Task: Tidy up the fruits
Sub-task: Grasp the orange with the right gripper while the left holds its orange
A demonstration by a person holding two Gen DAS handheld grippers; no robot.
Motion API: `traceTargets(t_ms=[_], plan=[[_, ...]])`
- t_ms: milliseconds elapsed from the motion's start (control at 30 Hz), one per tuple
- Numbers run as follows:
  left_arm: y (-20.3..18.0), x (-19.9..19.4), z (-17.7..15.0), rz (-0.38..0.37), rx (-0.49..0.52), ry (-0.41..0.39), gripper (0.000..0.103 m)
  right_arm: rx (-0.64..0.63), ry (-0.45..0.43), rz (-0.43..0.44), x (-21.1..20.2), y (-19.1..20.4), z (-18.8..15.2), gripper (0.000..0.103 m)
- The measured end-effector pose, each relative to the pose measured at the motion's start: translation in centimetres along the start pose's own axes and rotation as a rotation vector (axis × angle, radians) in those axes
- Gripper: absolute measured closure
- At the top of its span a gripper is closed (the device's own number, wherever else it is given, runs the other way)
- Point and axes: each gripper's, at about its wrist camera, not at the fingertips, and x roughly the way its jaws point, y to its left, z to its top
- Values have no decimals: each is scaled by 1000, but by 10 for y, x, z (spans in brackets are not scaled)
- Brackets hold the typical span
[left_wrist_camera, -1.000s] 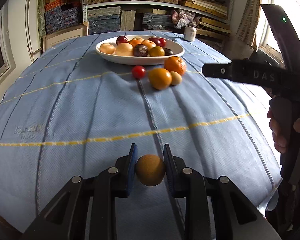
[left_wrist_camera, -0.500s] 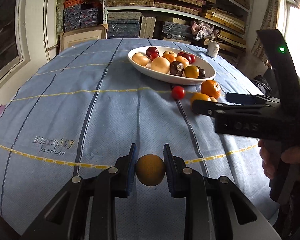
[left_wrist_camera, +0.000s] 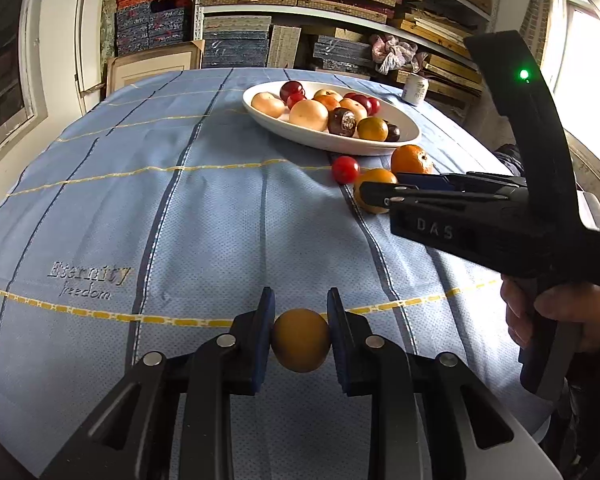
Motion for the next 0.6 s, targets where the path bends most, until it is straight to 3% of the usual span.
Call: traceTargets(t_ms=[233, 300, 433, 467, 500, 567, 600], plan=[[1, 2, 1, 10, -9, 6, 76, 19, -34, 41, -14, -6, -7, 68], [0, 3, 3, 3, -5, 4, 76, 16, -51, 54, -21, -8, -8, 83], [1, 8, 4, 12, -12, 12, 76, -7, -60, 38, -26, -9, -7, 88], [1, 8, 4, 8, -16, 16, 76, -24, -60, 30, -27, -7, -8, 85], [1, 8, 3, 7, -15, 16, 76, -24, -54, 29, -27, -6, -10, 67], [0, 7, 4, 7, -11, 14, 76, -2, -24, 54, -24, -6, -14, 48], [0, 7, 4, 7, -8, 14, 76, 5, -18, 50, -23, -6, -18, 48]])
